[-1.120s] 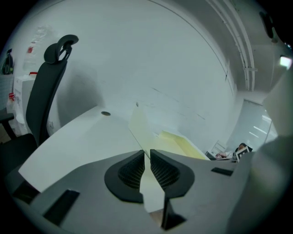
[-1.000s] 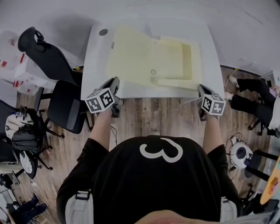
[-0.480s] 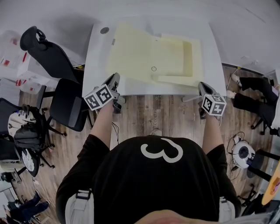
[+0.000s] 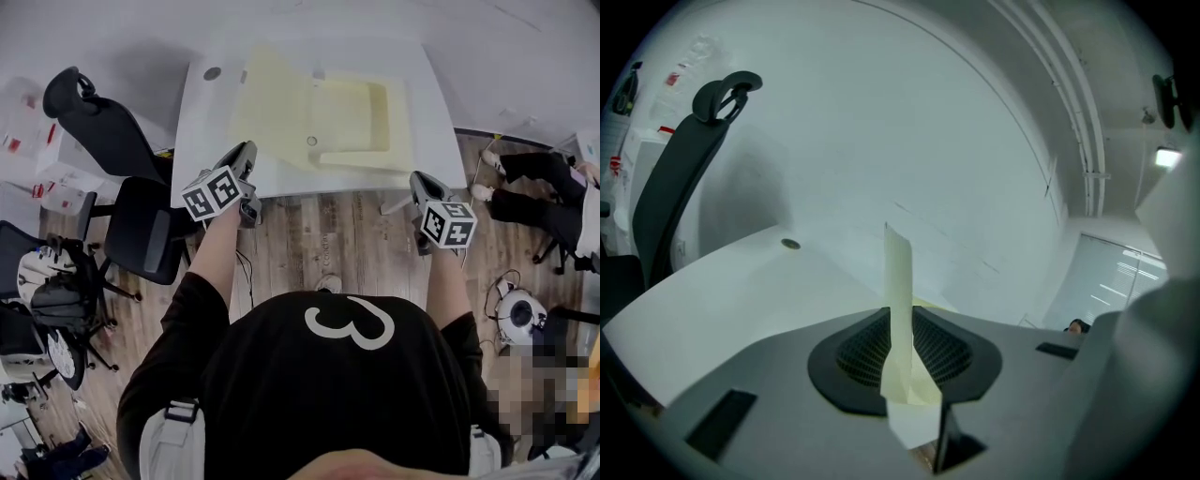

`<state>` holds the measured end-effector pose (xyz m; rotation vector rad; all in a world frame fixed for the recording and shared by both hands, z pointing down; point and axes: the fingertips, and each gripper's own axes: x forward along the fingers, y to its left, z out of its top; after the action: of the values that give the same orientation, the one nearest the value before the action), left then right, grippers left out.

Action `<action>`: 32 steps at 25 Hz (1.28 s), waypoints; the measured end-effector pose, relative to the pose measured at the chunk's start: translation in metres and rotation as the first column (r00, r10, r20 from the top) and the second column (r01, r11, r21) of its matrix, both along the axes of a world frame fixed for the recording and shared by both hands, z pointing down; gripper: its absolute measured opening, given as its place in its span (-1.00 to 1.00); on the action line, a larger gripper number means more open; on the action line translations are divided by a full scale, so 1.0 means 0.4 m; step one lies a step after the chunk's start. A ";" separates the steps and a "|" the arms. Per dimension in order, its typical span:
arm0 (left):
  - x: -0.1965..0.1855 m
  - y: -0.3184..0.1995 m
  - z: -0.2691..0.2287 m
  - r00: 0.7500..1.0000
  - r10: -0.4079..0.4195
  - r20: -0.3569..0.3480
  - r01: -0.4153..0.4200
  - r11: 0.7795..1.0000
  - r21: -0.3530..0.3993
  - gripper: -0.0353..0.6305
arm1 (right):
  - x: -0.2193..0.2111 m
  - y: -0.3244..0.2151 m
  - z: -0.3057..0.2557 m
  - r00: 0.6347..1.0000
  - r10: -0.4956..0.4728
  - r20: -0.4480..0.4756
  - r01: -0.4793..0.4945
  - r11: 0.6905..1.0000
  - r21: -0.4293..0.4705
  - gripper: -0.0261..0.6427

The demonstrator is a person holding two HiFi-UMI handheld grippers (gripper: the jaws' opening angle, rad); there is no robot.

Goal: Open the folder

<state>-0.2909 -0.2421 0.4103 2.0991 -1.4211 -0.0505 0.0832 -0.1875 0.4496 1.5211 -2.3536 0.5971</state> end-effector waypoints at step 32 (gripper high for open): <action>0.443 0.869 -0.397 0.872 0.441 0.213 -0.488 0.822 0.294 -0.82 | -0.212 0.791 -0.560 0.892 -0.444 0.088 0.372 0.830 0.416 -0.85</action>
<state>-0.1136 0.1056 0.2514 2.7384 -0.9764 0.0489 -0.0017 0.1287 0.2255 1.0544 -2.9599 0.1686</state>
